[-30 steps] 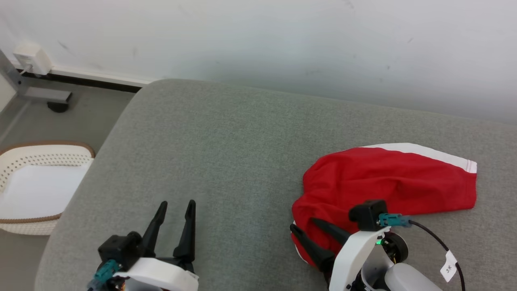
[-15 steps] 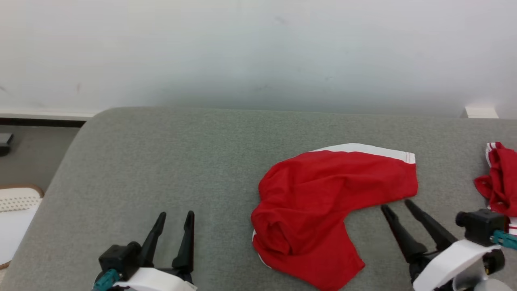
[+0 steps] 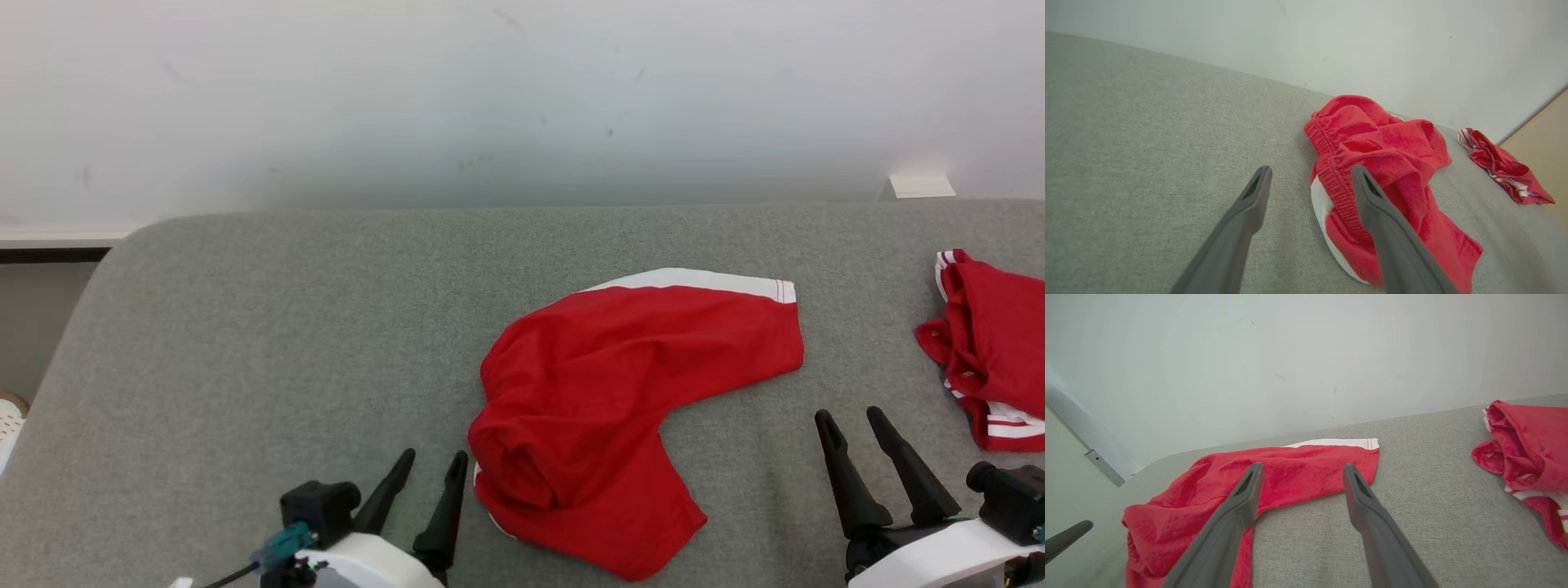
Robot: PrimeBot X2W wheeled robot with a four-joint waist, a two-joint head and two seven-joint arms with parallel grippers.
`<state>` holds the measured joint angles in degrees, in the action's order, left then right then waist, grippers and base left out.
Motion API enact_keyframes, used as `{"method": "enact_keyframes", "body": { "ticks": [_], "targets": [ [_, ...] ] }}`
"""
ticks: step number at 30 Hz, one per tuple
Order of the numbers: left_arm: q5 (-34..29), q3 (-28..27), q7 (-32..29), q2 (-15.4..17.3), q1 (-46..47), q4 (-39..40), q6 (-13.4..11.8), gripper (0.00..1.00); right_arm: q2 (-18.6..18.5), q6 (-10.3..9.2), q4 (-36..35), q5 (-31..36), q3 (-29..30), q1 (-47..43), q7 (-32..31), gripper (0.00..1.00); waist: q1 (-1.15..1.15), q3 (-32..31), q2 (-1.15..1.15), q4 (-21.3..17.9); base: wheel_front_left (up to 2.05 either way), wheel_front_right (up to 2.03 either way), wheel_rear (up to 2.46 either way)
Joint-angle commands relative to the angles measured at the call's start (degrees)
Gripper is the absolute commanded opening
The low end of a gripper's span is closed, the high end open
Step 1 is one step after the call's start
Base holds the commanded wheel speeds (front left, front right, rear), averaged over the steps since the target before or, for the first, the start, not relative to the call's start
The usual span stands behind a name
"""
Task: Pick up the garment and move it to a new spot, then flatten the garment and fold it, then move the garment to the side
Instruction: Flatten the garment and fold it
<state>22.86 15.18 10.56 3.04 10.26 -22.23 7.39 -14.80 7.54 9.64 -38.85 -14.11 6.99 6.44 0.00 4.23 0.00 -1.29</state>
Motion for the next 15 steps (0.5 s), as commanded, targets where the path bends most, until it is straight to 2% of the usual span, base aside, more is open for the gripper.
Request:
{"method": "enact_keyframes", "body": {
  "ticks": [1,6,15],
  "targets": [
    [1.92,1.58,-1.54,1.08,0.94,-0.37,0.1,1.0,0.23,-0.13,-0.25,0.66,0.49,-0.32,-0.22,1.0,0.0,0.09,0.0,-0.25,0.0,0.0,0.0],
    [6.14,6.57,-7.27,3.34,2.87,-1.05,0.04,1.0,1.4,-0.13,-0.32,1.51,0.72,0.06,-0.72,1.0,0.0,0.14,0.0,-1.27,0.0,0.0,0.0],
    [10.42,9.74,-10.17,4.4,7.67,-5.53,0.05,1.0,2.65,-0.13,-0.44,0.72,0.27,0.69,-1.42,1.0,0.0,1.39,0.0,-3.89,0.0,0.0,0.0]
  ]
}}
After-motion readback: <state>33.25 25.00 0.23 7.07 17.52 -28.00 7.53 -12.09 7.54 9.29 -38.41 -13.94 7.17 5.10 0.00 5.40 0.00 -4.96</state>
